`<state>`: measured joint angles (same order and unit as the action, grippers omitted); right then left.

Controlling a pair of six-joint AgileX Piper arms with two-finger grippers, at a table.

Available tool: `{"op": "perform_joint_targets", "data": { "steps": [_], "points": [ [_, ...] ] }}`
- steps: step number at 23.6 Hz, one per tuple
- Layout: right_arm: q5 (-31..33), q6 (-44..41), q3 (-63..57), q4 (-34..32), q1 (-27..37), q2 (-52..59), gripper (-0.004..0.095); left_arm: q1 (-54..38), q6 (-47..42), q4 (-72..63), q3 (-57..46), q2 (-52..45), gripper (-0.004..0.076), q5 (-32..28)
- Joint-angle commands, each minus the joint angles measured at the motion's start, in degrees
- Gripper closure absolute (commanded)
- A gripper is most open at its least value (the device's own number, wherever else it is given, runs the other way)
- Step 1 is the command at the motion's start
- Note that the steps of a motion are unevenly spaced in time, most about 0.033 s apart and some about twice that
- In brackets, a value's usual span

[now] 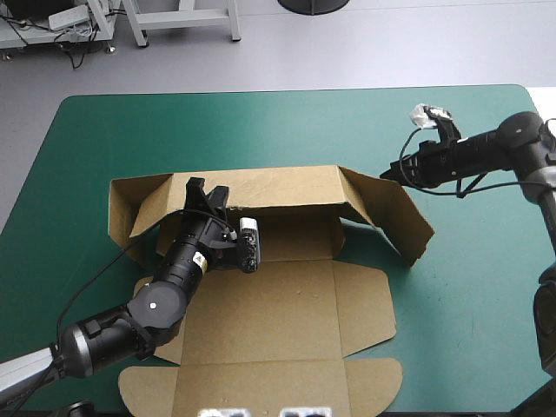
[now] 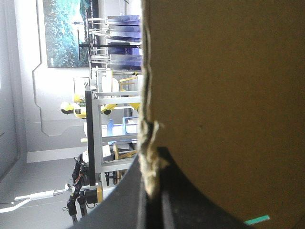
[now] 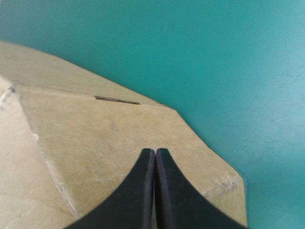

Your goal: Fold the box

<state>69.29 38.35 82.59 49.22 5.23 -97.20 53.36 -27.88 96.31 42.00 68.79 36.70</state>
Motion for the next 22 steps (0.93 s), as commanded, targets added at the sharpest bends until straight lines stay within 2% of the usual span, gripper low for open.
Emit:
{"op": "perform_joint_targets", "data": {
  "steps": [1, 7, 11, 14, 16, 22],
  "points": [
    [-0.6, 7.4, -6.5, 8.9, 0.1, 6.0, 0.0913, 0.3, -0.6, 2.9, 1.5, -0.8, 0.0734, 2.0],
    [-6.3, 16.1, -20.2, 9.3, 0.1, 13.9, 0.0913, 0.3, -1.8, 2.9, 1.5, -0.8, 0.0734, 3.7],
    [-5.7, 19.1, -23.9, 11.3, 0.1, 16.4, 0.0913, 0.3, -2.1, 2.9, 1.5, -0.8, 0.0734, 3.0],
    [-5.1, 20.9, -24.7, 13.5, 0.1, 17.2, 0.0913, 0.3, -6.9, 2.9, 1.5, -0.8, 0.0734, 3.0],
    [-7.8, 22.0, -24.7, 14.8, 0.1, 17.4, 0.0913, 0.3, -13.8, 3.0, 1.5, -0.8, 0.0734, 3.0],
    [-12.1, 22.3, -24.7, 15.6, 0.1, 17.4, 0.0913, 0.3, -19.6, 3.6, 3.6, -0.8, 0.0734, 3.2]
  ]
}}
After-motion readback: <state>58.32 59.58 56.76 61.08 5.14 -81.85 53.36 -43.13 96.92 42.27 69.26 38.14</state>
